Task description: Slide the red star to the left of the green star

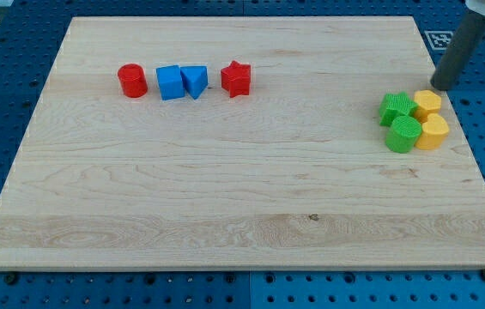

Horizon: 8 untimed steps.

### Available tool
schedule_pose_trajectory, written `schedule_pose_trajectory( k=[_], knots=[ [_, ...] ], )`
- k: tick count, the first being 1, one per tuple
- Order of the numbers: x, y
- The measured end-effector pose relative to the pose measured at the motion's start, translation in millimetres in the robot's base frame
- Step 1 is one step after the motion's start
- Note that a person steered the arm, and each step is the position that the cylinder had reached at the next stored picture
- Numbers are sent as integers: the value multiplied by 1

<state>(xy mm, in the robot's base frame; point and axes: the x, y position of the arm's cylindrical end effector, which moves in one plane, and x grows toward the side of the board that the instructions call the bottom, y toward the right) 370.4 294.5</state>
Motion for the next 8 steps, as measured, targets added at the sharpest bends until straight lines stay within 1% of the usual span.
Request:
schedule_pose_trajectory(
  k=[1, 3, 4, 5, 6, 7, 8],
  knots=[
    [27, -9],
    [35, -43],
    [35, -20],
    [35, 23],
    [11, 5],
    [-29, -62],
    [-44, -133]
  ],
)
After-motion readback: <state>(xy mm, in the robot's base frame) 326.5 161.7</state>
